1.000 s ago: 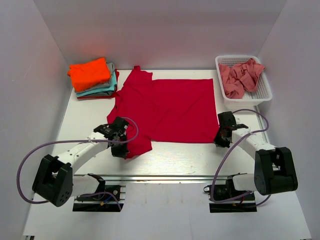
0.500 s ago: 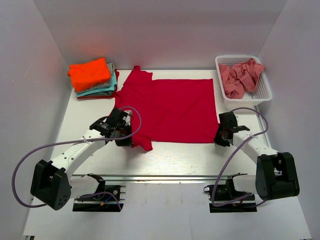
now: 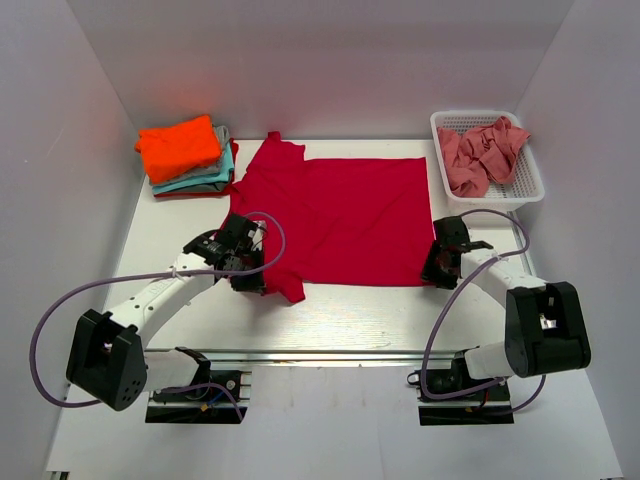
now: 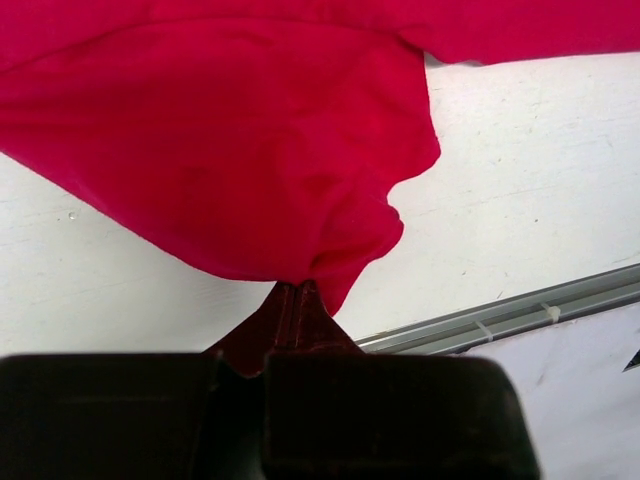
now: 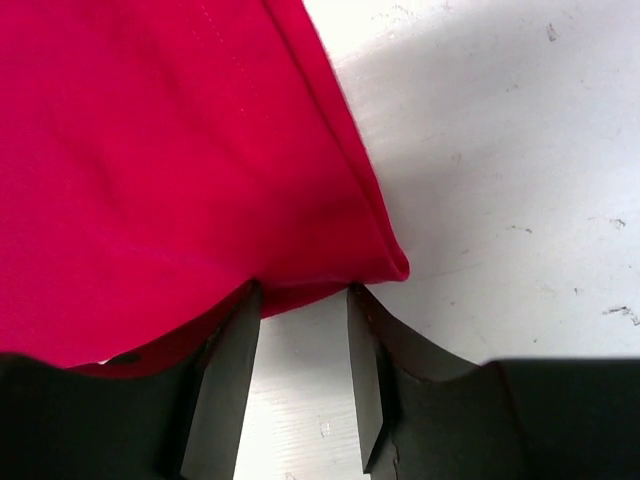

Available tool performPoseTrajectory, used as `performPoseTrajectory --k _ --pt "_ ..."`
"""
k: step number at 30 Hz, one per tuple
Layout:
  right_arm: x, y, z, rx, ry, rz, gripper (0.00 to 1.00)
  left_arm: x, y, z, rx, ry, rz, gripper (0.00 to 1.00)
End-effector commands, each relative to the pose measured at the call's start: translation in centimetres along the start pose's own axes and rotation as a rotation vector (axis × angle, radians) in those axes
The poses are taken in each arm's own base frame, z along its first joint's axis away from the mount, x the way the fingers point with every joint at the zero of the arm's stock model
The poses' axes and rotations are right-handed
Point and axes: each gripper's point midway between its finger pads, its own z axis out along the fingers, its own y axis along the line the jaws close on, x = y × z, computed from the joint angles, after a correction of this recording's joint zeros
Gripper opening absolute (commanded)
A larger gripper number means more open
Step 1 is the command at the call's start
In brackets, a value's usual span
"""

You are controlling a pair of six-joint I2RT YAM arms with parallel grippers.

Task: Fold and stack the t-shirts
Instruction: Grap the side of the flattened tshirt closest away from the robot with both arms

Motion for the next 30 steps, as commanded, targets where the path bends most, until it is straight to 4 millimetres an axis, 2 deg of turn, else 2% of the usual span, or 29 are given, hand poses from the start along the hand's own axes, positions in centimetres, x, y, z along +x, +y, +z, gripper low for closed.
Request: performPoseTrajectory --k 1,2,4,5,7,11,13,17,18,22,23,24,25,27,28,30 --pt "-0.7 0.3 0.2 -0.006 -0.012 0.005 0.46 -1.5 -0.4 -0.9 0.004 -0.045 0.012 0.0" --pt "-0.3 0.2 0.5 0.0 0.0 0.002 0.46 -1.5 -0.4 -0.9 0.004 -0.045 0.012 0.0" --pt "0.1 -0.1 0.8 0.016 0.005 0.01 0.2 -1.4 -0.3 -0.7 0.0 -0.036 0.011 0.0" --pt "0.1 -0.1 1.0 0.011 -0.001 0.018 0.11 -1.4 -0.3 -0.7 0.0 -0.036 0.011 0.0" --pt "0.0 0.1 1.1 -0.002 -0.004 0.018 0.0 -2.3 -0.6 -1.1 0.004 -0.067 0.014 0.0" --pt "-0.2 0.6 0.7 -0.037 -0.023 0.008 0.0 -3.3 -0.7 -1.5 -0.004 -0.097 0.025 0.0" --pt "-0.6 1.3 0.3 -0.074 -0.035 -0.011 0.0 -4.6 -1.3 -2.0 0.015 -0.142 0.03 0.0" --pt "-2.5 3.0 -0.9 -0.151 -0.091 -0.04 0.0 -7.9 -1.8 -2.1 0.001 -0.235 0.044 0.0" --pt "-3.7 3.6 -1.5 -0.166 -0.118 -0.042 0.0 -8.5 -1.6 -2.2 -0.021 -0.249 0.05 0.0" --pt "-5.3 4.2 -2.0 -0.174 -0.142 -0.052 0.0 -12.6 -1.9 -2.8 -0.042 -0.376 0.029 0.0" --pt "-5.6 4.3 -2.0 -0.175 -0.144 -0.055 0.0 -13.7 -1.6 -3.0 -0.076 -0.406 0.021 0.0" --pt "-7.0 4.9 -2.6 -0.186 -0.177 -0.052 0.0 -14.5 -1.6 -3.1 -0.084 -0.434 0.009 0.0" --pt "-7.1 4.8 -2.3 -0.169 -0.168 -0.051 0.0 -15.6 -1.0 -3.2 -0.113 -0.459 -0.007 0.0" --pt "-8.4 4.7 -2.6 -0.145 -0.192 -0.042 0.0 -17.1 -0.6 -3.3 -0.137 -0.498 -0.022 0.0" --pt "-9.7 4.9 -2.6 -0.125 -0.216 -0.033 0.0 -17.5 -0.2 -3.3 -0.166 -0.507 -0.028 0.0" --pt "-10.4 5.0 -2.8 -0.119 -0.226 -0.034 0.0 -18.9 0.2 -2.9 -0.191 -0.535 -0.031 0.0"
